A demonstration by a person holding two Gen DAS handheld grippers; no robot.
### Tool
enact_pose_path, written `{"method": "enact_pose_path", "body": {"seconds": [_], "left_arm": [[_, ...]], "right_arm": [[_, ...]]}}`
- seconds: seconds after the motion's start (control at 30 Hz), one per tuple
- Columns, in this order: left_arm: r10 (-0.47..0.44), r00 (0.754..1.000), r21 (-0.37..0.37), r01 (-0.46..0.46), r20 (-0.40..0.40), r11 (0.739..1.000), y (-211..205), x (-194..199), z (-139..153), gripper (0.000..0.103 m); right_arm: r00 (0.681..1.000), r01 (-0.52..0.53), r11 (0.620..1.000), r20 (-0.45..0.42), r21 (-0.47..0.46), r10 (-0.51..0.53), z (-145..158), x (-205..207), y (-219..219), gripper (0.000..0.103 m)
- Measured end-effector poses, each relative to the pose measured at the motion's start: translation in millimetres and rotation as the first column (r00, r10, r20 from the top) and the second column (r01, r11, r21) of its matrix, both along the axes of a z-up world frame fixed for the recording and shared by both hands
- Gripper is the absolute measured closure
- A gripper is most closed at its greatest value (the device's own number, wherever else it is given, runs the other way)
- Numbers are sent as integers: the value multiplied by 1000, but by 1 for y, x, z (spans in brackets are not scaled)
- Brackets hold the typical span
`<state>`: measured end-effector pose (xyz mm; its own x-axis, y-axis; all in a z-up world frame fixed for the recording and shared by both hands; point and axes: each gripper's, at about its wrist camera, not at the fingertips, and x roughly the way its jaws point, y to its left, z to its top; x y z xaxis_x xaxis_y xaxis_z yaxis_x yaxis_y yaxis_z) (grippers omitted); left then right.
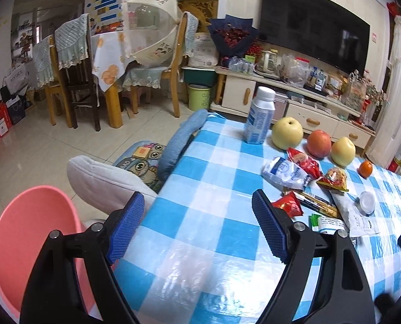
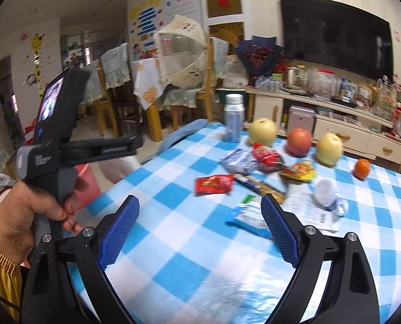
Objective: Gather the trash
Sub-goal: 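Return both open tools over the table, then close the left tool on the red candy wrapper while the right tool grasps the yogurt bottle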
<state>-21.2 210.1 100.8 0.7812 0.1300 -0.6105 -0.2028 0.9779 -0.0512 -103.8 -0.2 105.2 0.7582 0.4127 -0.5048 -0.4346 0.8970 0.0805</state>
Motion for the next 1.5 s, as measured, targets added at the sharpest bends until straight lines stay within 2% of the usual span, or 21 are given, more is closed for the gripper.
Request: {"method": "enact_pose_path", "body": {"seconds": [0.23, 0.53, 0.73, 1.0, 1.33, 1.5], "left_arm": [[-79, 996, -22, 78, -29, 997, -24, 14, -11, 20], [-147, 987, -27, 145, -70, 989, -56, 32, -27, 21], [-176, 980, -43, 172, -90, 984, -71, 43, -35, 20], [-197, 973, -85, 188, -122, 979, -84, 59, -48, 20], [-197, 967, -145, 174, -161, 974, -91, 79, -68, 20], [-188, 967, -148, 163, -175, 976, -92, 88, -74, 20]], "right_arm": [[989, 145, 987, -48, 65, -142, 2, 22, -64, 12], [949, 310, 944, -92, 113, -301, 1, 43, -138, 12], [915, 383, 914, -188, 133, -356, -12, 59, -173, 12], [887, 413, 900, -288, 144, -361, -33, 84, -195, 12], [909, 341, 915, -325, 217, -261, -49, 118, -194, 12], [902, 334, 919, -355, 209, -247, -59, 132, -191, 12]]}}
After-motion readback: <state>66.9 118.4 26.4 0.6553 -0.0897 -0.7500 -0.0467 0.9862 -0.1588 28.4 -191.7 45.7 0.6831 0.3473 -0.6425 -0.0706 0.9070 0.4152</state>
